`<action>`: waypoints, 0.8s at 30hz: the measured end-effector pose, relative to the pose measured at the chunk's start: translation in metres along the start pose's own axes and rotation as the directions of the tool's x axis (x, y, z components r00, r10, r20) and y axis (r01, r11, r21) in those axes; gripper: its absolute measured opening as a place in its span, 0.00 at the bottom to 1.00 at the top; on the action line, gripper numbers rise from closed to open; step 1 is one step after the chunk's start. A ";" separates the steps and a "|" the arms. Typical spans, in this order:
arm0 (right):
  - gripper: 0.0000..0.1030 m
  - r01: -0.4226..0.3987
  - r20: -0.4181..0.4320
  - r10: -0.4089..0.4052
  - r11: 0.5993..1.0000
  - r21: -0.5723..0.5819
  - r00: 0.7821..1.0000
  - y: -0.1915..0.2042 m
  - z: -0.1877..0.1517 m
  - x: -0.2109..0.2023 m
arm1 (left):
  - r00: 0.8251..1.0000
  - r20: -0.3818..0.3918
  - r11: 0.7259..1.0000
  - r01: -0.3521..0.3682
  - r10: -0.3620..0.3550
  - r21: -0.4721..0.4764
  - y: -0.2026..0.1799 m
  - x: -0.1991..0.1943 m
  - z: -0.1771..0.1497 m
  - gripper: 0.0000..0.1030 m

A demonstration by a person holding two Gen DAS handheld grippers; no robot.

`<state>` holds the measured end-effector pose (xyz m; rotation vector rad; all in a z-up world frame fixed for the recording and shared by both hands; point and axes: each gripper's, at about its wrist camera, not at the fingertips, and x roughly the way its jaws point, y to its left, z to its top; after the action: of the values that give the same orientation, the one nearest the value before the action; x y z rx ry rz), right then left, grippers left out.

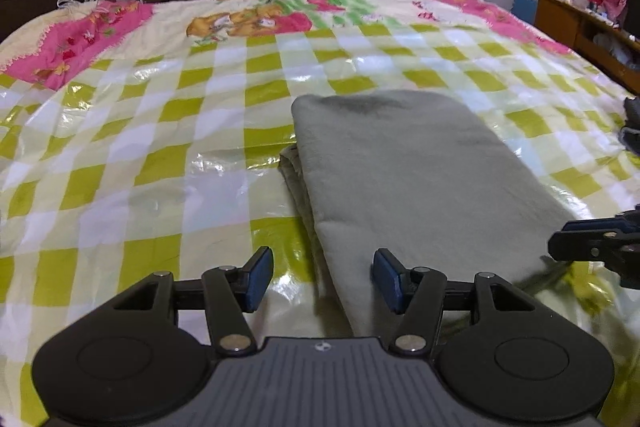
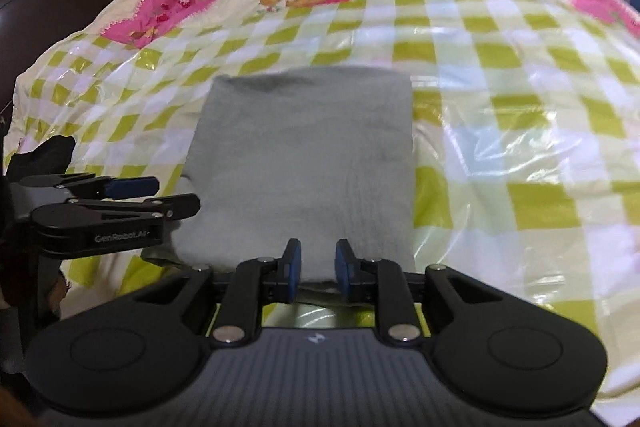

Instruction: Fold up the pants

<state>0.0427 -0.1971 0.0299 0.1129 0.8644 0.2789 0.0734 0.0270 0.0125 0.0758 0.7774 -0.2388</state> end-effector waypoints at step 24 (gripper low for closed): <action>0.20 0.143 0.010 -0.143 0.990 -0.020 0.990 0.010 -0.038 -0.025 | 1.000 0.003 0.999 -0.006 0.006 0.042 -0.043 -0.032 -0.042 0.82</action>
<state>-0.0035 -0.1957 0.0264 0.0324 0.8567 0.1530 0.0121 -0.0019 0.0064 0.1172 0.7696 -0.2490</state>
